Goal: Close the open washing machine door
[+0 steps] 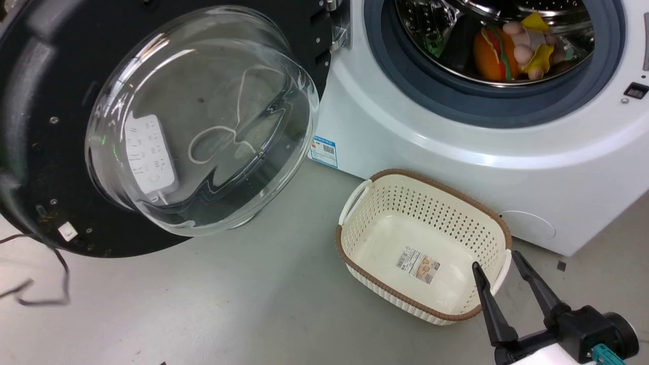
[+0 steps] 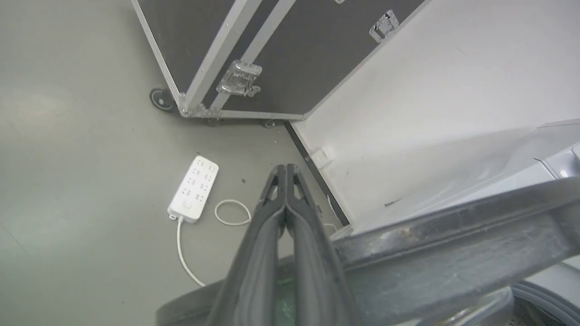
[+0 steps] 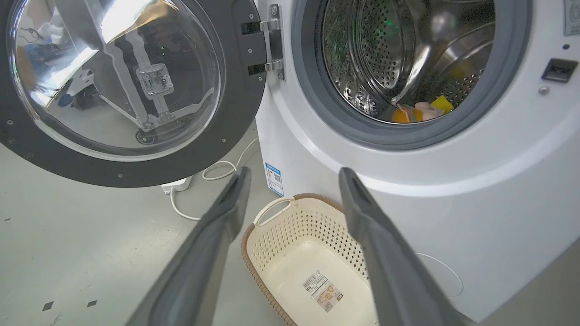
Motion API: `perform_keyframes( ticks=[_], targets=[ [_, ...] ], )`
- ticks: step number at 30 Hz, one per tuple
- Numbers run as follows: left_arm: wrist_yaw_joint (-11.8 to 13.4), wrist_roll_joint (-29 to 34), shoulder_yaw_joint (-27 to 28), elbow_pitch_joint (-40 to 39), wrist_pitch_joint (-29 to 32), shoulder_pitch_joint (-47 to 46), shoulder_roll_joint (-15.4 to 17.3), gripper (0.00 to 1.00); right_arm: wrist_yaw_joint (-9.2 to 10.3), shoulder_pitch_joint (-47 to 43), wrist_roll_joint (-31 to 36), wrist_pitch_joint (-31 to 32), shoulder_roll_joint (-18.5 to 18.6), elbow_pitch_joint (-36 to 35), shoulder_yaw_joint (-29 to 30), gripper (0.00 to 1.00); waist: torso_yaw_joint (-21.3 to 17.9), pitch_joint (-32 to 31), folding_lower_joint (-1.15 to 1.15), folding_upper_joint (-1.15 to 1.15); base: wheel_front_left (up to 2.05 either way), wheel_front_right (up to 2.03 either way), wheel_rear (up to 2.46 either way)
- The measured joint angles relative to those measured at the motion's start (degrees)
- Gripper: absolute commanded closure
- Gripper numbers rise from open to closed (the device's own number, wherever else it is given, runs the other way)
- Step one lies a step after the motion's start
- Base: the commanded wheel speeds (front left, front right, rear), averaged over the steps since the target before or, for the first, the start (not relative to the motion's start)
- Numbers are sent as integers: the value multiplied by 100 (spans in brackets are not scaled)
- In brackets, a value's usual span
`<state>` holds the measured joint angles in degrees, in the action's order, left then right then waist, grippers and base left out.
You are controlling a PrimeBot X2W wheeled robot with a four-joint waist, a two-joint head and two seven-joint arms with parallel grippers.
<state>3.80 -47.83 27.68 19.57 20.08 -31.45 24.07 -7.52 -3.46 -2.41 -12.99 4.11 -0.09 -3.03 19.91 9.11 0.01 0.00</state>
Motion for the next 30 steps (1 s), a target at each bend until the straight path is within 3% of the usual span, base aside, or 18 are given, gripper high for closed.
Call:
perform_keyframes(
  ticks=[5,6,7,8,15,21,22,30],
  targets=[
    [83,-1145,402,250,1217,-129,-26,100,0,7,-29,-63,48,31,13,0,23,64,0,0,0,0,0],
    [47,-1559,517,210,1608,-135,-104,100,0,9,-27,-96,56,51,-3,0,46,76,0,0,0,0,0],
    [47,-1559,517,210,1608,-135,-104,100,0,9,-27,-96,56,51,-3,0,46,76,0,0,0,0,0],
    [-123,-2115,658,-78,2083,-36,-311,100,0,12,-26,-124,58,69,-12,0,48,42,-1,-1,0,0,0],
    [-216,-2532,568,-571,2822,562,-686,100,0,13,-25,-125,48,136,8,0,32,-88,-1,0,0,0,0],
    [-241,-3104,253,-1575,3809,1512,-1333,100,0,13,-25,-151,-16,227,97,0,-62,-305,-1,0,0,0,0],
    [-198,-3211,93,-2158,4043,2019,-1636,100,0,13,-25,-153,-59,250,265,0,-151,-404,-1,0,0,0,0],
    [-137,-3371,-904,-3217,3912,3174,-2075,100,0,14,41,-175,-88,270,957,0,-566,-637,-1,0,0,0,0]
  ],
)
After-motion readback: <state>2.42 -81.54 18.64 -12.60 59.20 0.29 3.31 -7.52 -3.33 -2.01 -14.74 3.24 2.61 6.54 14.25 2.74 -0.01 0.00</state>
